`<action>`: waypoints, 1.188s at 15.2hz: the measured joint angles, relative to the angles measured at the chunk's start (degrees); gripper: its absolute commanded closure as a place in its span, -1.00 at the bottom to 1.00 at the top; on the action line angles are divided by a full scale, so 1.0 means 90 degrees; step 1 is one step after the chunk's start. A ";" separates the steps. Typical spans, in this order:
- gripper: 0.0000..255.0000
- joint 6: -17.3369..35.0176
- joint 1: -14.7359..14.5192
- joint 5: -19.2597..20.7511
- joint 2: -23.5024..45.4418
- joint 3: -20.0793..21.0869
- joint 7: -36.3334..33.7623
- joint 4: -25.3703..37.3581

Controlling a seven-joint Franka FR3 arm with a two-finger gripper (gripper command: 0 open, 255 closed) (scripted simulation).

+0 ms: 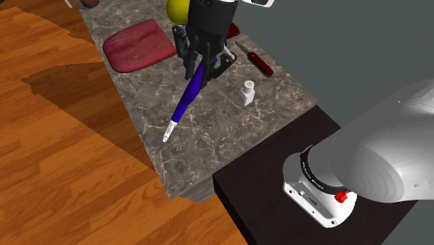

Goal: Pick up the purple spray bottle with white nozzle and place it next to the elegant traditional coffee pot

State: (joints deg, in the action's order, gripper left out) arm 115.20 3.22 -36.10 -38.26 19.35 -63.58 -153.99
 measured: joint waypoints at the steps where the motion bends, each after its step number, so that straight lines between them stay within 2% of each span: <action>1: 1.00 -0.0083 0.0004 0.0026 -0.0045 -0.0019 -0.0032 0.0041; 18: 1.00 -0.1510 0.0120 0.0474 -0.0349 -0.0358 -0.0573 0.1246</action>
State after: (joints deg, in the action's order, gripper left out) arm 101.60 4.31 -31.84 -41.41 16.13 -68.74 -142.77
